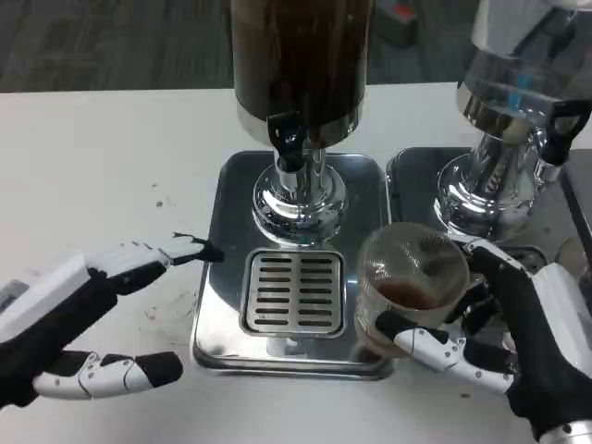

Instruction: Grasp the cup under the faucet to collect the drink, then remove the cup.

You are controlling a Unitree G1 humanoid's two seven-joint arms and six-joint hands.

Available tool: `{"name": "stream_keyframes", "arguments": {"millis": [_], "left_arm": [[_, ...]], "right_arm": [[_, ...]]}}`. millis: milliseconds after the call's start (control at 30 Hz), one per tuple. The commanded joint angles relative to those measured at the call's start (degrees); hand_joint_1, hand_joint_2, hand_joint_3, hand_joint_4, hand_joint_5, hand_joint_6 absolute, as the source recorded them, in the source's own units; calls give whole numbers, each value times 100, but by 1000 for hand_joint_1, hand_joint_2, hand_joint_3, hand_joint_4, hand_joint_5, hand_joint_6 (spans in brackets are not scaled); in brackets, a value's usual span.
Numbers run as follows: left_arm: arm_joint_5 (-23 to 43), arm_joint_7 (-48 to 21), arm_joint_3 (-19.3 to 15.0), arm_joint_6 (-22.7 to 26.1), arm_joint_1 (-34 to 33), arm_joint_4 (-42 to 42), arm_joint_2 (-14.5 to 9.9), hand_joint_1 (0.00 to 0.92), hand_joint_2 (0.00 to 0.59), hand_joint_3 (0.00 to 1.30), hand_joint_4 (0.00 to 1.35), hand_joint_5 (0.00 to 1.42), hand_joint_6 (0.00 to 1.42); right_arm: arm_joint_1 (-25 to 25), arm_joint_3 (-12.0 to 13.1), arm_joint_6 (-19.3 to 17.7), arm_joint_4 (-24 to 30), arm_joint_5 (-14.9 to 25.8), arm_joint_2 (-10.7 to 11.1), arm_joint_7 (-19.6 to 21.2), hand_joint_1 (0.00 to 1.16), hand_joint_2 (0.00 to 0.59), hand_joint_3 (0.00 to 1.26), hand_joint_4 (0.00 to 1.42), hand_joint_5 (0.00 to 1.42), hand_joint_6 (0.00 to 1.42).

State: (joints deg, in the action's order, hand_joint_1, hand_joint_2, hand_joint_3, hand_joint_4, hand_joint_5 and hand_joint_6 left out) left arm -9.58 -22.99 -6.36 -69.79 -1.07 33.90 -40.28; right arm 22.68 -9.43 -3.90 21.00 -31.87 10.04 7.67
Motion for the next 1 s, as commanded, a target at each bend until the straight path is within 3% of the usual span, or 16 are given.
{"name": "stream_keyframes", "arguments": {"millis": [33, 467, 1000], "left_arm": [[-100, 102, 38, -170, 225, -200, -156, 0, 105, 199, 102, 105, 165], [84, 69, 133, -389, 578, -469, -507, 0, 104, 197, 102, 102, 158], [286, 37, 199, -383, 905, -790, -584, 0, 104, 197, 102, 97, 157]], "right_arm": [[93, 13, -102, 279, 13, 8, -23, 706, 224, 541, 584, 722, 835], [501, 74, -117, 691, 33, 16, -141, 706, 223, 545, 584, 737, 838], [837, 140, -169, 961, 56, 43, -305, 706, 223, 554, 584, 738, 838]]}}
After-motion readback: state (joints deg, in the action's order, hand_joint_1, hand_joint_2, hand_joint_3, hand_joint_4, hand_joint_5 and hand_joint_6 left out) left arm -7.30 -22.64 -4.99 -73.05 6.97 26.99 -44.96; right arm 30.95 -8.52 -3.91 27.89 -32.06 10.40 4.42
